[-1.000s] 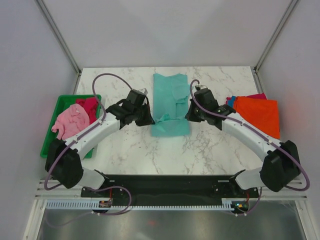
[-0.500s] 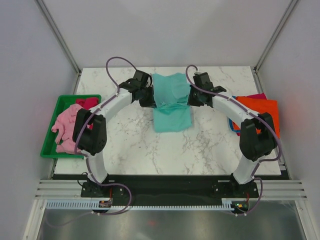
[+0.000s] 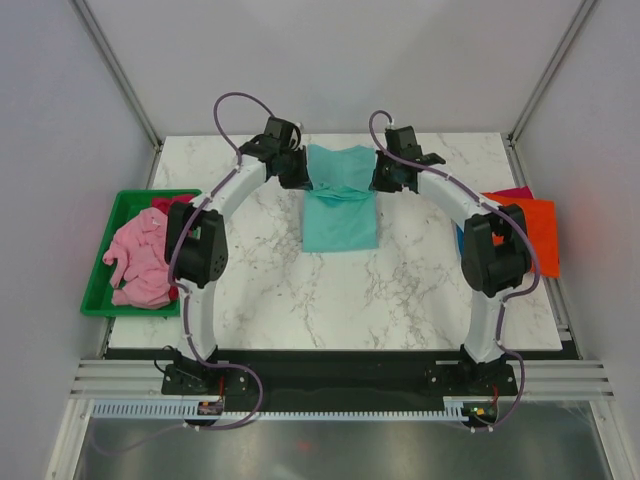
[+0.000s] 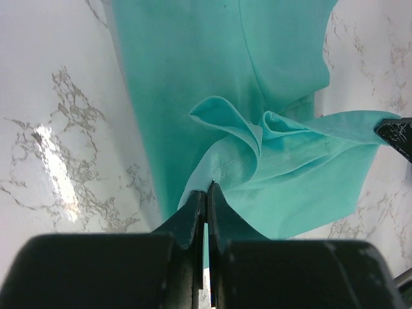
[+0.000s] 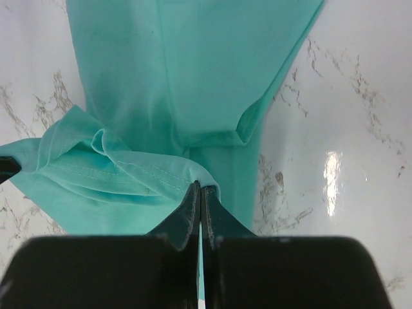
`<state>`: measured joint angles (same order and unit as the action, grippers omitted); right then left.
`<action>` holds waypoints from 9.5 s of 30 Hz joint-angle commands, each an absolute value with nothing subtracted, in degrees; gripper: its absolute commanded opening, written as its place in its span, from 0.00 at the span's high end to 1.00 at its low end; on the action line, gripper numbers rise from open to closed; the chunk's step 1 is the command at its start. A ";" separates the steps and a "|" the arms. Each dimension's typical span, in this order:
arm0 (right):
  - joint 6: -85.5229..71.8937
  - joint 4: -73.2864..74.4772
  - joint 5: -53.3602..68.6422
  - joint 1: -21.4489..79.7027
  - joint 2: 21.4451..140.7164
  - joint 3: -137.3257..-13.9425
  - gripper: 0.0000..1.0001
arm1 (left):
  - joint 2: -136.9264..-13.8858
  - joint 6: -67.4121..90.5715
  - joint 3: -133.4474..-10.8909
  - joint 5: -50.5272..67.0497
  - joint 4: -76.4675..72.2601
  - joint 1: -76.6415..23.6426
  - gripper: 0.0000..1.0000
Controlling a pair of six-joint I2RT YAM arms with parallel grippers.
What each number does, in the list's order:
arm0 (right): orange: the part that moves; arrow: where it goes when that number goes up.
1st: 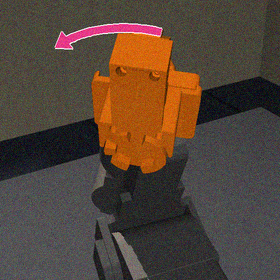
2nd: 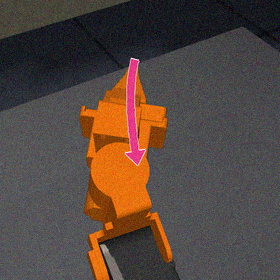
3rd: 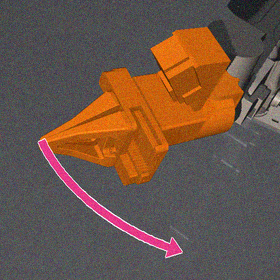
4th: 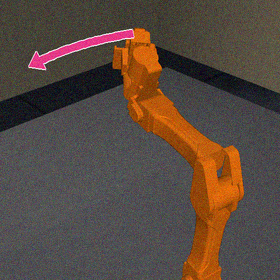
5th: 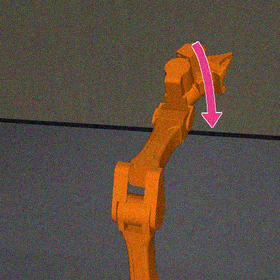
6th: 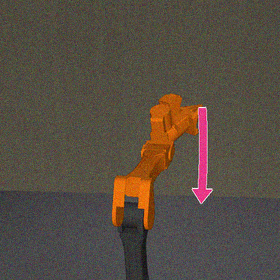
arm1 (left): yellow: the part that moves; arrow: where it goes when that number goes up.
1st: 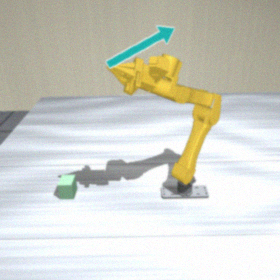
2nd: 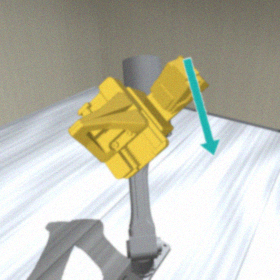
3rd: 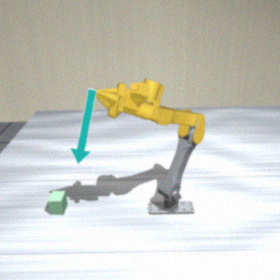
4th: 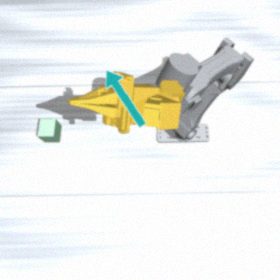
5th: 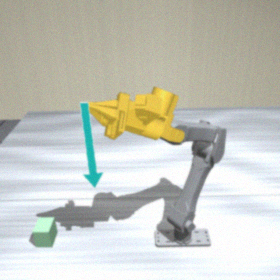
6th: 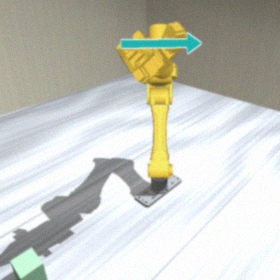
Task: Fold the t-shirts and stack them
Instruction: Fold the tshirt, then neatly place the folded tshirt to the corner
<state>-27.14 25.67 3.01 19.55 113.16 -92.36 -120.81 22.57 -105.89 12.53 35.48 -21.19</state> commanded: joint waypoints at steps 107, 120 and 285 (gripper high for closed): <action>-36.21 11.05 16.35 20.12 80.73 -47.55 1.00 | -78.25 41.30 -46.15 10.03 7.10 -32.42 0.98; -43.50 25.92 8.70 29.62 53.88 -43.59 1.00 | -48.35 49.83 -42.45 3.52 29.87 -39.81 0.98; -21.81 6.59 32.17 16.44 126.41 -86.76 1.00 | -35.24 20.57 -43.42 3.78 36.04 -22.85 0.23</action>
